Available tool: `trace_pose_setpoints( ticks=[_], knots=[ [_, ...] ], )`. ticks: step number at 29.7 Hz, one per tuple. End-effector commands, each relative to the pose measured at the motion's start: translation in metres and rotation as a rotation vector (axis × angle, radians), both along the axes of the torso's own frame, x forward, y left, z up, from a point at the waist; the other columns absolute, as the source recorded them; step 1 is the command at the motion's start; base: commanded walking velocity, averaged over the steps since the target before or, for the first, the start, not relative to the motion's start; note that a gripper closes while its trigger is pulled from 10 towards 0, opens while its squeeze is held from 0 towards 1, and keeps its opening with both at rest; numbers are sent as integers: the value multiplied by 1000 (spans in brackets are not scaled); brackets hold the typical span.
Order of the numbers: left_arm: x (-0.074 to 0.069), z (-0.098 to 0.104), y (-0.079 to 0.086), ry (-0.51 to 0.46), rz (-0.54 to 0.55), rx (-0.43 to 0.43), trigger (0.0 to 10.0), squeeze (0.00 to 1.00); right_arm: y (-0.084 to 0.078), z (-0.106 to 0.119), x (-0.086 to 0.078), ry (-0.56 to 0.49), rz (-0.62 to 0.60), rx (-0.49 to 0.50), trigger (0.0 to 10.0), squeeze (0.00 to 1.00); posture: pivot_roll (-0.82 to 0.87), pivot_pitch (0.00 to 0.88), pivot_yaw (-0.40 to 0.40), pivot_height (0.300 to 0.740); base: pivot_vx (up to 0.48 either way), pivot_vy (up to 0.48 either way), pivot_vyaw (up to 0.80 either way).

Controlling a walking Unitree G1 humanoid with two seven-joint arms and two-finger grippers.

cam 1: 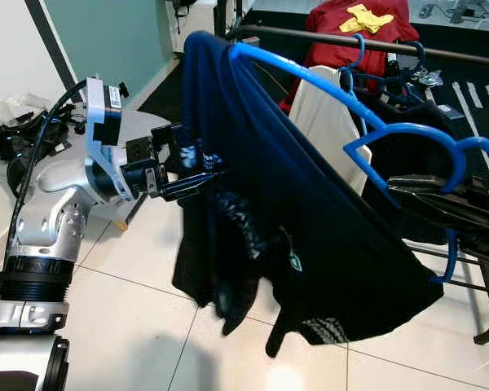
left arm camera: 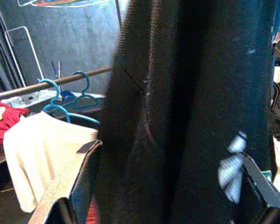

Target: Hang hanger

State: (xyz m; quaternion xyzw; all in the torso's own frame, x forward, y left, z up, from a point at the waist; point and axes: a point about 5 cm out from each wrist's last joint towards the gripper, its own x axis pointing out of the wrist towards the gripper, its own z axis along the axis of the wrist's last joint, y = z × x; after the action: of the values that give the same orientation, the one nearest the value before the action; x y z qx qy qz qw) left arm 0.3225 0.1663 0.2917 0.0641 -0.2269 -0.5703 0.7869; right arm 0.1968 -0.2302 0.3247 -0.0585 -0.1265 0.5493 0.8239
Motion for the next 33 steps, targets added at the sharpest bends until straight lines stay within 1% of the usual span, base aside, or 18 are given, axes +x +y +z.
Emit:
trace_pose_setpoints(
  ticks=[1,6,7,9,10,17,20,21,23,26,27,28,29,31,32,33],
  knots=[
    [2,2,1,-13,17,-11,10000,0,3,5,-4,-26,23,-24,10000,0,-110,133,47,740,0,0,0],
    [2,5,4,-17,21,-27,10000,0,3,3,-3,-21,18,-26,10000,0,-110,133,47,740,0,0,0],
    [-1,5,5,-12,-5,-39,4980,0,4,3,-3,-20,14,-26,10000,0,-109,135,45,740,0,0,0],
    [-1,5,5,-12,-5,-39,4980,0,4,3,-3,-20,14,-26,10000,0,-109,135,45,740,0,0,0],
    [-4,4,4,0,-40,-39,0,0,4,3,-3,-20,10,-26,10000,0,-108,136,45,740,0,0,0],
    [-8,2,4,10,-62,-35,0,0,3,3,-2,-17,-11,-33,10000,0,-111,137,43,740,0,0,0],
    [-5,6,17,-6,-2,-30,0,0,-7,0,-2,0,-91,-42,10000,0,-112,139,43,740,0,0,0],
    [-5,6,17,-6,-2,-30,0,0,-7,0,-2,0,-91,-42,10000,0,-112,139,43,740,0,0,0],
    [-4,8,23,-16,22,-32,0,0,-11,-7,-1,30,-133,-59,10000,0,-112,139,43,740,0,0,0],
    [-4,10,25,-21,35,-32,0,0,-13,-12,0,52,-157,-74,10000,0,-112,139,43,740,0,0,0],
    [-3,12,29,-28,53,-33,0,0,-16,-21,1,87,-192,-95,10000,0,-110,145,44,740,0,0,0],
    [-3,12,29,-28,53,-33,0,0,-16,-21,1,87,-192,-95,10000,0,-110,145,44,740,0,0,0],
    [-2,15,33,-36,73,-34,0,0,-20,-30,2,122,-229,-115,10000,0,-111,145,44,740,0,0,0],
    [-2,15,33,-36,73,-34,0,0,-20,-30,2,122,-229,-115,10000,0,-111,145,44,740,0,0,0],
    [-2,18,37,-44,97,-37,0,0,-23,-41,3,165,-265,-143,10000,0,-111,147,45,740,0,0,0],
    [-2,18,37,-44,97,-37,0,0,-23,-41,3,165,-265,-143,10000,0,-111,147,45,740,0,0,0]
  ],
)
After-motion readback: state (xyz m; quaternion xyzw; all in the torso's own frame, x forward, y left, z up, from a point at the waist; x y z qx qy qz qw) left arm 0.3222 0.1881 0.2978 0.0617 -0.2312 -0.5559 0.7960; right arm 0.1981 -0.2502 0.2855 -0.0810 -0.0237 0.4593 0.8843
